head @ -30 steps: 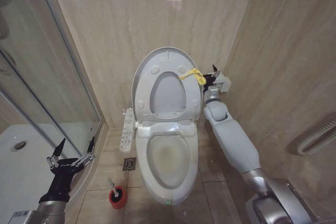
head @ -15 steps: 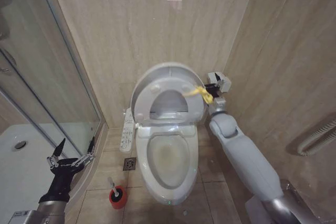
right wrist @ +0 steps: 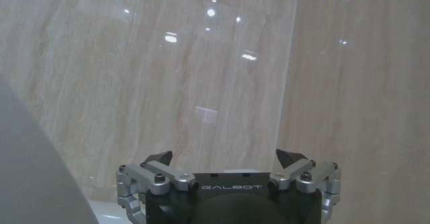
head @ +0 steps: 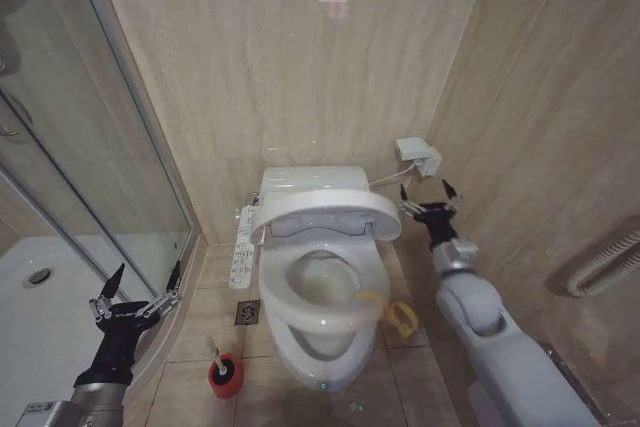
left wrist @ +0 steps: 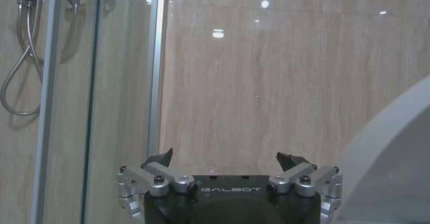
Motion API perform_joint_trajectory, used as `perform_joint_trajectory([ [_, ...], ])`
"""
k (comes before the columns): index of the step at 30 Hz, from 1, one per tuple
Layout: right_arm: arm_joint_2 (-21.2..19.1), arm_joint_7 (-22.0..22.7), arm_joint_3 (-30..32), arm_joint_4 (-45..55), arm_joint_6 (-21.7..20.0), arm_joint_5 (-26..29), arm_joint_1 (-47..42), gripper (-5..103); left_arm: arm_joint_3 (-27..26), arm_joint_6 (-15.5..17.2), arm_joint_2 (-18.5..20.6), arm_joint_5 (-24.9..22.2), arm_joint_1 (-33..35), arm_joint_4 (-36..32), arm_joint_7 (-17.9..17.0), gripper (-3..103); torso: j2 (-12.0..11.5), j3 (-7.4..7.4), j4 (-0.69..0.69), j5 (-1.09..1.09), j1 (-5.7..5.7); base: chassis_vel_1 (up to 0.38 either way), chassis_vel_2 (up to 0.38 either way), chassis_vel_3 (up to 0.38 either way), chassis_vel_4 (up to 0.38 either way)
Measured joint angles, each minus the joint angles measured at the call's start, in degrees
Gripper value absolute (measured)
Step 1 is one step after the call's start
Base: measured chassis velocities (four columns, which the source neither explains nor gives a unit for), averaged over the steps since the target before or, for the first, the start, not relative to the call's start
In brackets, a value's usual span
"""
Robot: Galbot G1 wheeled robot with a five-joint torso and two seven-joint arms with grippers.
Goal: Open the toilet lid, clean the toilet bowl with a toilet brush, close the toilet lid, and flush.
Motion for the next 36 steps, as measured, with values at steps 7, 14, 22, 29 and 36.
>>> perform_joint_trajectory([
  [7,0.6,0.0,4.1,6.6,0.7,-0.4,-10.5,100,0.0,0.0,0.0,0.0,0.0,0.0,0.0,100,0.0,0.0,-0.01,0.0,0.0,0.0,0.0,0.0,0.0],
  [14,3.8,1.7,5.0,10.2,1.5,-5.3,-15.9,100,0.0,0.0,0.0,0.0,0.0,0.0,0.0,100,0.0,0.0,0.01,-0.01,0.0,0.0,0.0,0.0,0.0],
  [22,7.0,3.4,6.4,11.6,-1.0,-7.2,-18.6,100,0.0,0.0,0.0,0.0,0.0,0.0,0.0,100,0.0,0.01,0.0,-0.01,0.01,0.0,0.0,0.0,0.0],
  [29,12.5,1.7,6.1,14.6,-1.8,-8.7,-21.7,100,0.0,0.0,0.0,0.0,0.0,0.0,0.0,100,0.0,0.01,0.0,-0.02,0.01,0.0,0.0,0.0,0.0],
  [36,14.3,-0.8,5.9,17.1,-0.6,-9.6,-24.7,100,0.0,0.0,0.0,0.0,0.0,0.0,0.0,100,0.0,0.01,0.0,-0.01,0.01,0.0,0.0,0.0,0.0],
])
